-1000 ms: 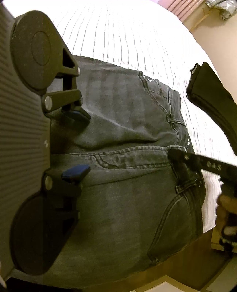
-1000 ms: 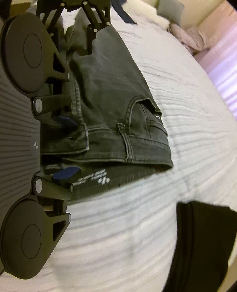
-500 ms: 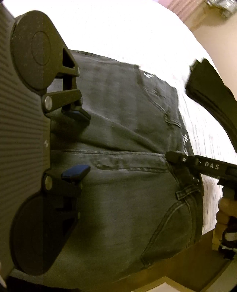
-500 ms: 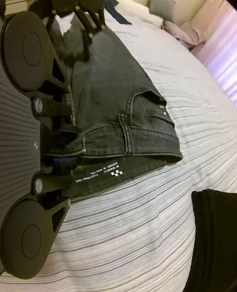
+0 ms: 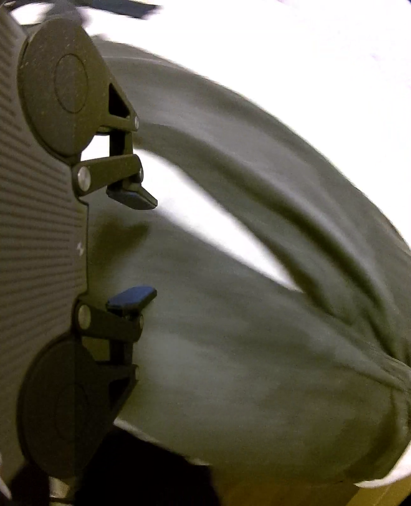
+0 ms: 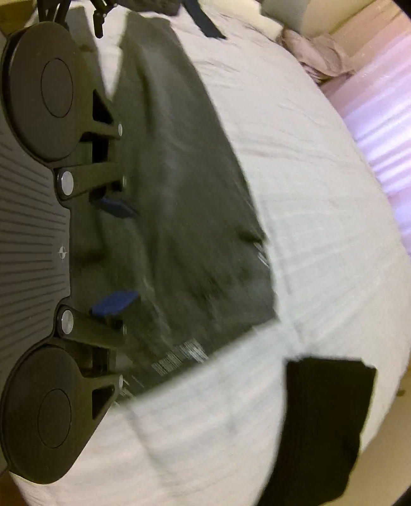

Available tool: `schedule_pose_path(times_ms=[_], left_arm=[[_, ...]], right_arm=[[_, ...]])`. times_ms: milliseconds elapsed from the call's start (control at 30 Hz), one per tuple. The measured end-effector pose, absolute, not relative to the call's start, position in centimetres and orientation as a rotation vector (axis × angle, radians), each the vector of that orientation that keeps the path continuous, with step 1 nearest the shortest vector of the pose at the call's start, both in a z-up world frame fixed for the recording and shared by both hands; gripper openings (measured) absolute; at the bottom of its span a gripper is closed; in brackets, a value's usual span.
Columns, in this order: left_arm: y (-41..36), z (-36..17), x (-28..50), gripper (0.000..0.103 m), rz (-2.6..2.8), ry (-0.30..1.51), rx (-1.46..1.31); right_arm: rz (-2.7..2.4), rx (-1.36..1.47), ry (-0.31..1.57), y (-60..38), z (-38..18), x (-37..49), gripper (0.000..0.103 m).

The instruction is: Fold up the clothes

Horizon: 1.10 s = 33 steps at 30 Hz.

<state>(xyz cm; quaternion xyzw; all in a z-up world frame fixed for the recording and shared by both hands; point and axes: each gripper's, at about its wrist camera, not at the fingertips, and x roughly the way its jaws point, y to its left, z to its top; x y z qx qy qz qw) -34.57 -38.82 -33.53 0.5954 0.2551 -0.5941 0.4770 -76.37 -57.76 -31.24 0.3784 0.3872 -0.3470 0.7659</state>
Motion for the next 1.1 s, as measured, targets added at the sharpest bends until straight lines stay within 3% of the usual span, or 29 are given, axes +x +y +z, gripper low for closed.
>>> schedule_pose_path(times_ms=[67, 200, 467, 733, 1100], left_arm=[[-36.0, -33.2, -32.7, 0.052, -1.409, 0.662, 1.43], [-30.9, -32.5, -29.3, 0.06, -1.347, 0.727, 1.361], [-24.1, -30.9, -23.6, 0.065, -1.264, 0.816, 1.228], [-20.1, -29.6, -18.9, 0.087, -1.211, 0.865, 1.111], [-20.6, -28.1, -18.8, 0.092, -1.253, 0.818, 1.049]], right_arm=[[-0.734, 0.83, 0.856, -55.1, -31.0, -74.7, 0.089], [-0.723, 0.828, 0.895, -50.3, -31.0, -72.1, 0.089], [-0.747, 0.785, 0.938, -41.0, -29.0, -67.5, 0.089], [-0.771, 0.682, 0.971, -34.4, -26.2, -64.7, 0.089], [-0.79, 0.661, 1.013, -33.0, -23.8, -64.0, 0.089]])
